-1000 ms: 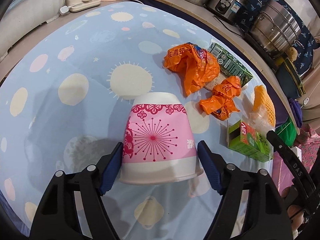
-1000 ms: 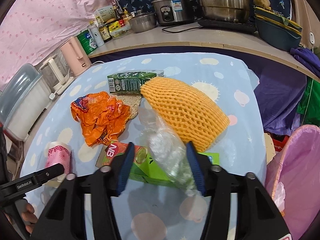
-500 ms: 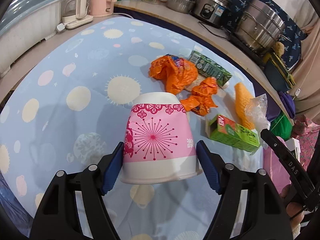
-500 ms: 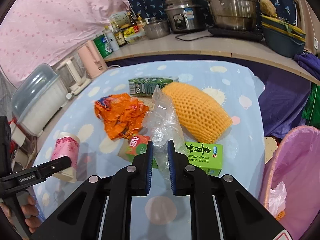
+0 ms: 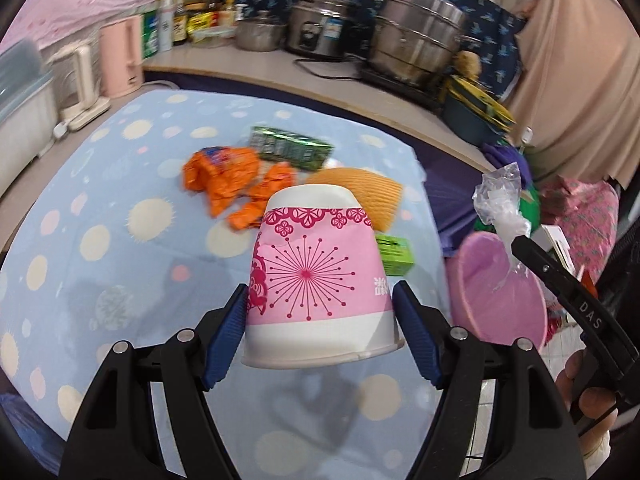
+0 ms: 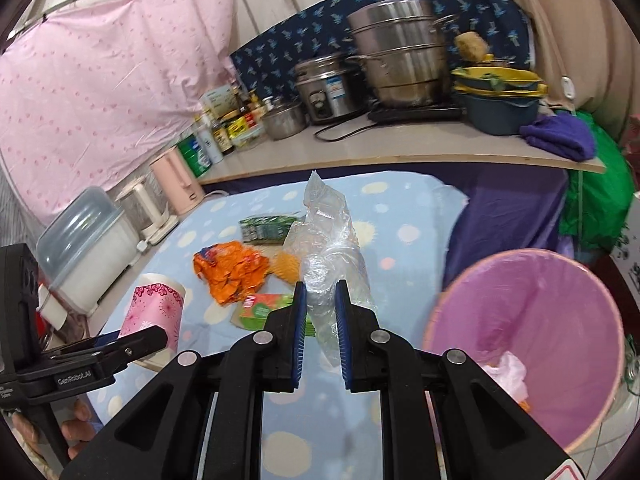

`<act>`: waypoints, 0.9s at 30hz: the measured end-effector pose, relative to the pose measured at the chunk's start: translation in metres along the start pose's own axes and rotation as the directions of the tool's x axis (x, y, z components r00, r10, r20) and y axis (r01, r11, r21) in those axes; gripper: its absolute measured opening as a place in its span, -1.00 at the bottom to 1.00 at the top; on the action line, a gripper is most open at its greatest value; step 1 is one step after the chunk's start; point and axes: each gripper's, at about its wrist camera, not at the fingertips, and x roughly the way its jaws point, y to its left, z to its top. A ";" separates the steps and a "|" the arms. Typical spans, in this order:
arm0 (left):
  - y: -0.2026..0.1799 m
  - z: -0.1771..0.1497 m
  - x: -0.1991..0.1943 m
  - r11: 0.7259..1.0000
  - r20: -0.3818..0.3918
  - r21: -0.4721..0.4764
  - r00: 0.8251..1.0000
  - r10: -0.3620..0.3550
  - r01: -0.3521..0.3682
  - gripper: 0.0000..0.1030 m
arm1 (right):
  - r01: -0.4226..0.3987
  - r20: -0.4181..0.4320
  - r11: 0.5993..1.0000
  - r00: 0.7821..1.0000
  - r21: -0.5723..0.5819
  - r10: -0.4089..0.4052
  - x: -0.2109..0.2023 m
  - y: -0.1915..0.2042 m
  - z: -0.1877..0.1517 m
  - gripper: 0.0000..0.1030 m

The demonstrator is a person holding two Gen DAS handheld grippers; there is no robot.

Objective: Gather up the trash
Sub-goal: 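Carry the pink cup and clear bag over the pink bin and release them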

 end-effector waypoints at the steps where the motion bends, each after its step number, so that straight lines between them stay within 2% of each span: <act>1: -0.010 0.000 0.000 1.000 0.001 0.022 1.000 -0.012 0.012 0.34 | 0.013 0.009 1.000 1.000 0.012 -0.013 -0.006 -0.008 0.000 -0.73; 7: -0.077 -0.006 0.005 0.984 -0.008 0.154 0.996 -0.092 0.092 0.34 | 0.111 0.035 0.989 0.993 0.095 -0.114 -0.039 -0.064 -0.009 -0.73; 13: -0.142 -0.017 0.019 0.944 -0.037 0.290 0.987 -0.156 0.160 0.34 | 0.189 0.021 0.966 0.980 0.179 -0.196 -0.058 -0.115 -0.027 -0.73; 21: -0.202 -0.030 0.049 0.892 -0.085 0.399 0.978 -0.193 0.211 0.34 | 0.233 -0.026 0.944 0.972 0.234 -0.233 -0.055 -0.154 -0.050 -0.73; 27: -0.223 -0.035 0.074 0.876 -0.113 0.432 0.976 -0.184 0.215 0.34 | 0.237 -0.052 0.932 0.971 0.274 -0.232 -0.044 -0.172 -0.059 -0.72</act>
